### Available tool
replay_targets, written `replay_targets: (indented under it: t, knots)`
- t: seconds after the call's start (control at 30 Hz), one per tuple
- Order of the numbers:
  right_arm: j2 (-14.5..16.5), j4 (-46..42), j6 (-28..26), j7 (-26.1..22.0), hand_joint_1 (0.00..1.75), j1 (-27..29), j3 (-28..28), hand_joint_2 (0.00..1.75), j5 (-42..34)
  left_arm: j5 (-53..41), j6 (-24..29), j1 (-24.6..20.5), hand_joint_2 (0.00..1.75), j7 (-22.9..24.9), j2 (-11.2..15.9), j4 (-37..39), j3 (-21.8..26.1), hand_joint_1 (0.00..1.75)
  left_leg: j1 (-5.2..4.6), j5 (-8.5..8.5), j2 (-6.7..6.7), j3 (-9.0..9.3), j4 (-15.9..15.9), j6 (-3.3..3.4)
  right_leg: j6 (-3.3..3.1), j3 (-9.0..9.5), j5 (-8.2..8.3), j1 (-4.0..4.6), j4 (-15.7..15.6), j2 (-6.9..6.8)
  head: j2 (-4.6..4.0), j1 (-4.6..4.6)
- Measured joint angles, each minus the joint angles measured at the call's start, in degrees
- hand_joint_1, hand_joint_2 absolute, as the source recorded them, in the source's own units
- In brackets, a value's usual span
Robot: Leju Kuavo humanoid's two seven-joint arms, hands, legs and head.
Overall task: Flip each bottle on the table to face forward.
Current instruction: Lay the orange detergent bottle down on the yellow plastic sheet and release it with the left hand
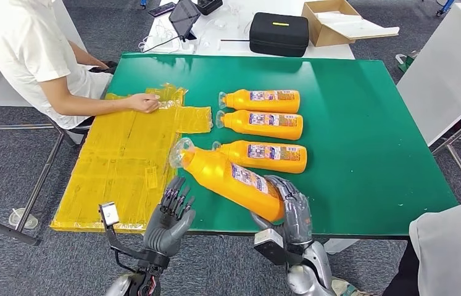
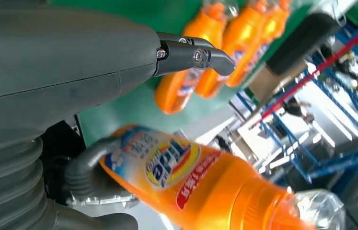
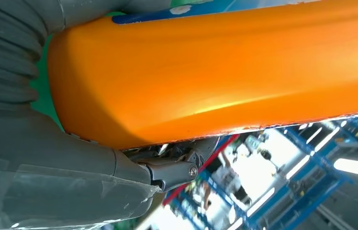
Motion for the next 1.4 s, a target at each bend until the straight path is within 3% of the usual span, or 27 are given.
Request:
replay_targets:
  t: [0.2,0.53,0.7,1.07,1.2,1.27,1.3,1.4]
  knots:
    - [1.08,3.47,2.81,-0.94,1.52,-2.18,3.1,1.75,-0.52,-0.15,-2.98,-1.27,1.75,0.05,-0.75,0.08,0.16,0.0,0.0,0.01,0.0,0.0,0.0,-0.01,0.0,0.0,0.0,0.0,0.0,-0.01,0.0,0.0]
    - [1.46,4.87,3.06,-1.1,1.48,-2.94,4.11,1.75,-0.48,-0.16,-3.36,-1.59,1.75,0.07,-0.91,0.08,0.19,0.0,0.0,0.01,0.0,-0.01,0.0,-0.01,0.0,0.0,0.0,0.0,0.0,-0.01,0.0,0.0]
    - [2.79,9.55,4.45,-1.32,1.51,-5.77,7.31,1.75,-0.51,-0.22,-4.17,-3.14,1.75,-0.16,-1.63,0.26,0.23,0.0,0.0,0.03,0.0,-0.02,0.0,-0.01,0.0,-0.02,0.0,0.0,0.0,-0.01,0.0,0.0]
    - [3.65,12.31,2.94,-0.38,1.49,-8.08,10.64,1.75,0.08,-1.23,2.24,-5.84,1.75,-1.43,-2.71,2.81,0.42,0.03,0.0,0.03,0.0,-0.03,0.0,-0.02,0.0,-0.03,0.01,0.0,0.0,-0.01,0.0,0.0]
    - [3.69,12.73,2.88,-0.34,1.47,-8.25,10.94,1.75,-0.06,-1.16,2.43,-6.04,1.75,-1.44,-2.75,3.18,0.43,1.68,0.0,0.03,0.0,-0.03,0.0,-0.02,0.0,-0.03,0.01,0.0,0.0,-0.01,0.0,0.02]
    - [3.74,12.89,2.88,-0.34,1.37,-8.29,10.99,1.75,-0.19,-1.08,2.43,-6.06,1.75,-1.48,-2.82,3.32,0.45,1.75,0.0,0.03,0.0,-0.03,0.0,-0.02,0.0,-0.03,0.01,0.0,0.0,-0.01,0.0,0.01]
    - [3.76,12.97,2.88,-0.35,1.2,-8.33,11.01,1.75,-0.28,-1.01,2.43,-6.09,1.75,-1.52,-2.86,3.38,0.45,1.75,0.0,0.03,0.0,-0.03,0.0,-0.02,0.0,-0.03,0.01,0.0,0.0,-0.01,0.0,0.01]
    - [3.79,13.17,3.22,-0.44,0.21,-8.53,11.29,1.75,-0.98,-0.84,2.42,-6.24,1.75,-2.08,-2.9,3.46,0.51,1.75,0.0,0.03,0.0,-0.03,0.0,-0.02,0.0,-0.03,0.01,0.0,0.0,-0.01,0.0,0.01]
